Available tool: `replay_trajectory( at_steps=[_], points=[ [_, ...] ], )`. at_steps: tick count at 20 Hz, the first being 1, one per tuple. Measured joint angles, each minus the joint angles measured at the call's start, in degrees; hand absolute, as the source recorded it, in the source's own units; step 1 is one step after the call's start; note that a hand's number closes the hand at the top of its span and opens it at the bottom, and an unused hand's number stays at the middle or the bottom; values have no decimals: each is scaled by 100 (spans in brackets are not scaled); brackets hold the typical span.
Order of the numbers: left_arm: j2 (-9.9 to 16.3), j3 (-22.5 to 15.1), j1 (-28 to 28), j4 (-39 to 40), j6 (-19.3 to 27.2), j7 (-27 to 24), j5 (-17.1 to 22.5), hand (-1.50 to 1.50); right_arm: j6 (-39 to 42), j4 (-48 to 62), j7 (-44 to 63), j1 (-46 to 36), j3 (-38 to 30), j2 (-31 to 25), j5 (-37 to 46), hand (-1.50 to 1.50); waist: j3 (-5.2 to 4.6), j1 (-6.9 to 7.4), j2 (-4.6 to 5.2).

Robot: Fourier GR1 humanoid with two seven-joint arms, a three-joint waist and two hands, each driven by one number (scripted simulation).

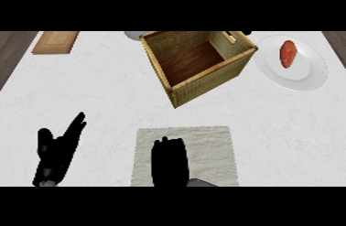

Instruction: Pick the bell pepper from the placemat and place it in the basket

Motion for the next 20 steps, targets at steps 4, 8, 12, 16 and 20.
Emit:
replay_trajectory(
  at_steps=[4,8,12,16,20],
  points=[
    [-9,12,31,-27,-41,-42,-39,0,169,-257,-167,-107,87,2,-163,150,-5,29,10],
    [-86,-22,-66,-31,24,97,-100,0,329,-760,-456,-427,336,27,-711,150,-10,99,25],
    [-11,43,21,-128,-73,143,-74,0,348,-1217,-518,-748,472,38,-909,150,-17,105,20],
    [-34,49,66,-148,-64,99,-129,0,-8,-1803,-436,-947,174,47,-1018,150,-20,90,16],
    [-36,84,81,-168,-96,89,-92,0,-1060,-2646,-482,-847,-559,65,-1245,150,-15,69,25]
  ],
)
